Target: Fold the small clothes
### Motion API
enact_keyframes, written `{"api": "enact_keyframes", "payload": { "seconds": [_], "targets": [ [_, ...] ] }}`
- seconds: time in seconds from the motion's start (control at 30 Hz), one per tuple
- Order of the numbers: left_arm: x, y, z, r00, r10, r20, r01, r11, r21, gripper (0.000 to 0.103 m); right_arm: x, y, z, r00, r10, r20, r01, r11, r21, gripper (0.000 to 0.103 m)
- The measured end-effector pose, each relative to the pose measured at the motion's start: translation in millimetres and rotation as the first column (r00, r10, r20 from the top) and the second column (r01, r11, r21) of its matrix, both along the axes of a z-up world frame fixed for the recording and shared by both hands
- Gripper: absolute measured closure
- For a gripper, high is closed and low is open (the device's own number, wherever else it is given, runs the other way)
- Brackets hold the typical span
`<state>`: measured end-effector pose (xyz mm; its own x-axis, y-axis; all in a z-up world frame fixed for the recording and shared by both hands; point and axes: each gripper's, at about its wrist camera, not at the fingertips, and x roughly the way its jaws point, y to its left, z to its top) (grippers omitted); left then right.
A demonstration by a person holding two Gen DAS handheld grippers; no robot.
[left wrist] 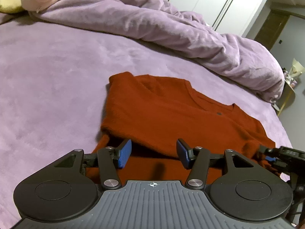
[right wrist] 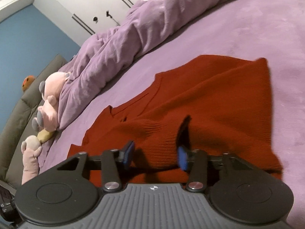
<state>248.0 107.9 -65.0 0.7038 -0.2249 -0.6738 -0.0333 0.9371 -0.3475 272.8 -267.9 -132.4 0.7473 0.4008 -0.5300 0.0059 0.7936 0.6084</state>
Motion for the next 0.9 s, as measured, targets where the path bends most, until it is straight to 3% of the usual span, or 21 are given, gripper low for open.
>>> {"api": "enact_keyframes", "payload": {
  "seconds": [0.03,0.07,0.23,0.4,0.5,0.6,0.77,0.9],
  "targets": [
    [0,-1,2,1.000,-0.003,0.005,0.003,1.000,0.005,0.045,1,6,3,1.000,0.002,0.001,-0.001,1.000,-0.028,0.093],
    [0,-3,4,1.000,-0.007,0.011,0.007,1.000,0.011,0.045,-1,10,6,1.000,-0.008,0.015,0.009,0.998,-0.064,0.095],
    [6,-9,11,0.999,-0.026,0.036,0.025,0.999,0.044,0.043,-13,11,34,0.991,-0.082,0.103,0.106,0.962,-0.252,0.099],
    [15,-15,7,0.999,-0.043,0.031,0.041,0.998,0.056,0.042,-12,-8,37,0.983,-0.154,0.103,0.181,0.908,-0.377,0.099],
    [20,-19,3,0.999,-0.049,0.020,0.048,0.998,0.047,0.042,-10,-19,32,0.981,-0.175,0.079,0.192,0.907,-0.376,0.099],
    [27,-21,-2,0.999,-0.048,0.003,0.048,0.998,0.042,0.042,-11,-23,27,0.987,-0.152,0.046,0.159,0.933,-0.323,0.098],
    [27,-27,6,0.997,-0.067,0.031,0.064,0.995,0.077,0.042,-27,-20,42,0.959,-0.261,0.114,0.284,0.894,-0.345,0.081],
    [37,-45,5,0.994,-0.105,0.028,0.102,0.990,0.096,0.042,-10,14,44,0.987,-0.127,0.097,0.153,0.927,-0.343,0.079]
  ]
}}
